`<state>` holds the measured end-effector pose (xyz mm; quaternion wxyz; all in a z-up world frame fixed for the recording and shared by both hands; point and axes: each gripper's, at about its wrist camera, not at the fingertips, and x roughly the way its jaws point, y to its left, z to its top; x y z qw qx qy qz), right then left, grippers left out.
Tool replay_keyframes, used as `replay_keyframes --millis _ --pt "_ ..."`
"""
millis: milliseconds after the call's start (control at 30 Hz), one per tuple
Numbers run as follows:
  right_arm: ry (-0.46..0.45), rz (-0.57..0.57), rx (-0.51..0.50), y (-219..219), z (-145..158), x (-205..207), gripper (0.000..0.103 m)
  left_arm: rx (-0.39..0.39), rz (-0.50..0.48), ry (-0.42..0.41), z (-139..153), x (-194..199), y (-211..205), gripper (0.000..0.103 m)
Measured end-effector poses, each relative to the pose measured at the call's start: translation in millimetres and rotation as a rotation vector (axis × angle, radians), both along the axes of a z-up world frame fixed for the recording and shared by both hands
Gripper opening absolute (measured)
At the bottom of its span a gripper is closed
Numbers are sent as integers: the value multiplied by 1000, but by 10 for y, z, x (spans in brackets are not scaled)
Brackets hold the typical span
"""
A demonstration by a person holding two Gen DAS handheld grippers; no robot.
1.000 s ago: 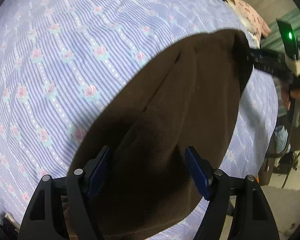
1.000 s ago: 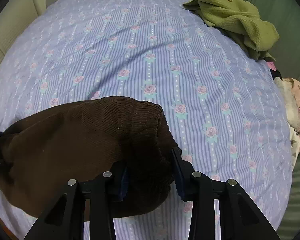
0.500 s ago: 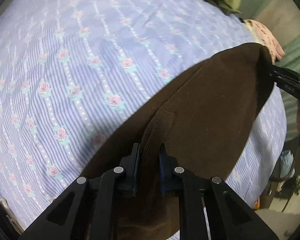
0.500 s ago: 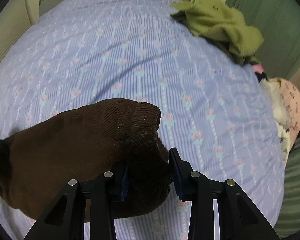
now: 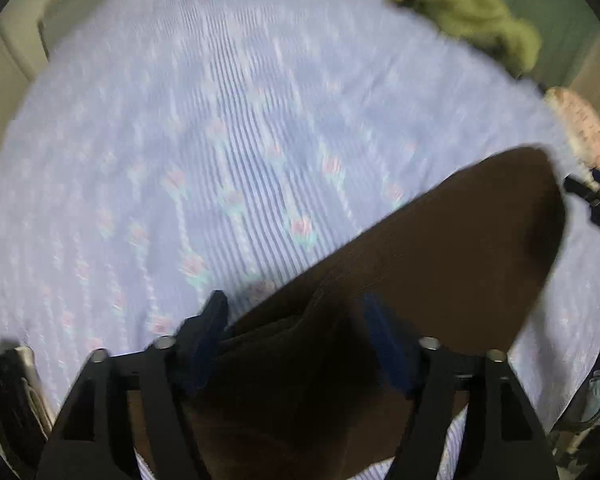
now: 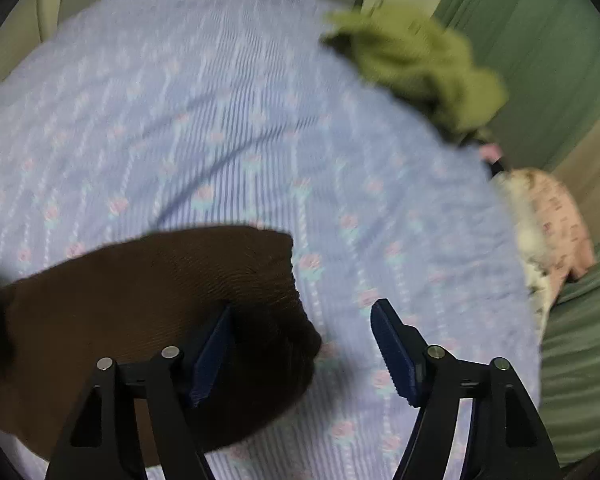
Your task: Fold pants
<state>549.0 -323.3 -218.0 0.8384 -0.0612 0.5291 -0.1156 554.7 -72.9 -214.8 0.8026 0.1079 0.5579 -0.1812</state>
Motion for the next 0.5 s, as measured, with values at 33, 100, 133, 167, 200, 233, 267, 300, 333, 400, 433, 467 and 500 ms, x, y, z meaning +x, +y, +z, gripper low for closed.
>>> replay_keyframes --millis 33,100,133,167,200,233,267,300,333,400,433,467,500 --pt "-27 11 -10 86 119 -85 74 -32 2 -41 157 -103 104 78" --pt "-68 65 -5 269 302 -197 74 -66 13 -82 341 -237 323 79" --pt "-84 100 3 395 391 -253 74 -73 24 -94 405 -282 490 79" --pt "-94 122 19 529 468 -299 74 -73 38 -101 431 -320 602 79" --pt "-102 131 48 630 520 -339 74 -72 50 -102 438 -384 778 79" --pt "-106 145 86 730 545 -368 74 -72 62 -97 422 -420 913 79" --pt "-102 180 138 895 559 -395 74 -70 76 -85 372 -454 1066 79" --pt "-96 205 166 1019 558 -414 74 -71 91 -61 315 -475 1234 79" --pt "-84 240 194 1212 531 -439 74 -82 109 -35 247 -492 1398 79" --pt "-56 297 223 1548 452 -496 74 -113 135 9 119 -518 1598 78" --pt "-35 330 251 1758 393 -524 74 -135 146 28 88 -539 1715 78" --pt "-23 344 274 1893 346 -557 74 -168 158 54 23 -539 1843 78" --pt "-13 355 295 1988 307 -582 74 -183 166 67 -28 -560 1885 78"
